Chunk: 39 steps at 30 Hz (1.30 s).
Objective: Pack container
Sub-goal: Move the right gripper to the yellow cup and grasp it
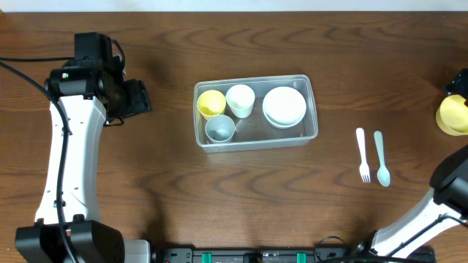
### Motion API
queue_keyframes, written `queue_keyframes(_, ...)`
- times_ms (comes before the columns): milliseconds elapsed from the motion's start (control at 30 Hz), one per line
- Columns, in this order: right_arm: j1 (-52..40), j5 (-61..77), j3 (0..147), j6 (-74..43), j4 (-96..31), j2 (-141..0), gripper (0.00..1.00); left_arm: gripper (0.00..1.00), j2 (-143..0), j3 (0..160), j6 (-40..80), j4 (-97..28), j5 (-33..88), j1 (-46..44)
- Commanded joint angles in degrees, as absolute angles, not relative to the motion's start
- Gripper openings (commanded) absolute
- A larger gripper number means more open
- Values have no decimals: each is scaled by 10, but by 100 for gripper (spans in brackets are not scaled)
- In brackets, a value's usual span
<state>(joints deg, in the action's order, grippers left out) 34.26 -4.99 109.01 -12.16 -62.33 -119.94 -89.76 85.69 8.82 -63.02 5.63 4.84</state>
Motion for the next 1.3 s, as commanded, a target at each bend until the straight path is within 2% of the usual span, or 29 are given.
queue_keyframes(0,349,-25,1090,-89,-612,-1234,84,71,-900,855,89,-634,56,51)
queue_keyframes(367,349,-8,1090,-62,-589,-1335,84,71,-900,855,89,-633,56,51)
queue_keyframes(533,349,-9,1090,-61,-586,-1358,77,71,-900,855,89,-634,56,51)
queue_keyframes(633,349,-8,1090,-61,-580,-1359,64,71,-900,855,89,-634,56,51)
queue_keyframes(900,348,-4,1092,-68,-585,-1353,20,71,-900,855,89,-633,56,51)
queue_keyframes(1000,345,8,1096,-68,-590,-1341,7,71,-900,855,89,-634,56,51)
queue_keyframes(1067,341,7,1098,-68,-592,-1326,1,71,-900,855,89,-633,56,51)
queue_keyframes(1267,311,21,1098,-68,-594,-1243,1,71,-900,855,89,-634,56,51)
